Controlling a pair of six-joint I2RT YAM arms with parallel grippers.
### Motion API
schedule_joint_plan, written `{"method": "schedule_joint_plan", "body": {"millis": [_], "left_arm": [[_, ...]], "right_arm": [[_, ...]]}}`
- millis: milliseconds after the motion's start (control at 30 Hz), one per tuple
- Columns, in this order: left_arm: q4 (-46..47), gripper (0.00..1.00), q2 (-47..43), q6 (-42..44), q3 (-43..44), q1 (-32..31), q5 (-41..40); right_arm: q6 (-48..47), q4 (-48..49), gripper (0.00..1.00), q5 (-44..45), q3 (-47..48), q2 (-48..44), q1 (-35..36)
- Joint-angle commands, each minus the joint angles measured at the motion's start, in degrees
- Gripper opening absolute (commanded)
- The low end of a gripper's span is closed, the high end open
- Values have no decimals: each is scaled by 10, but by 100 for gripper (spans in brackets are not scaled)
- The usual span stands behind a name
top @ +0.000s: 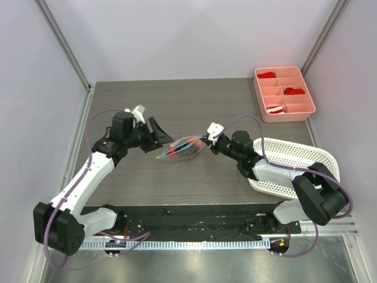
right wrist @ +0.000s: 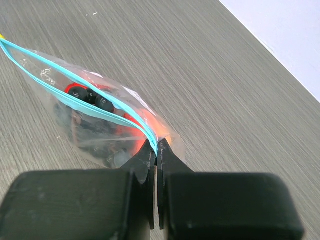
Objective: Open the zip-top bag and remove the fake food
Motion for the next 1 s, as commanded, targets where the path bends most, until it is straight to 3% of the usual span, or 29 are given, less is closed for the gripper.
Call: {"method": "schedule_joint_plan", "body": {"millis": [0, 33, 167, 200, 233, 267, 500, 767, 967], "left_arm": [[-74, 58, 50, 156, 109, -95, -46], [-102, 56, 68, 179, 161, -126, -66], [-213, 44, 148, 273, 243, -140, -138], [-230, 24, 160, 286, 256, -140, -155], [-241, 15, 171, 297, 279, -140, -165], [-248, 13, 193, 312, 290, -140, -156], [-310, 34, 241, 381, 337, -151, -117], [-294, 44, 255, 411, 305, -186, -109], [-302, 43, 297, 411, 325, -196, -166]], "right_arm": [[-18, -6, 1, -19, 31, 0, 3], [-23, -17, 1, -19, 39, 0, 4], [-26, -23, 1, -23, 35, -4, 2], [-27, -24, 1, -25, 37, -5, 3], [-28, -25, 1, -29, 38, -4, 2], [-28, -27, 1, -33, 39, -3, 2], [-25, -25, 1, -37, 44, 5, 2], [-17, -21, 1, -44, 43, 6, 0], [-17, -23, 1, -42, 42, 3, 0]]}}
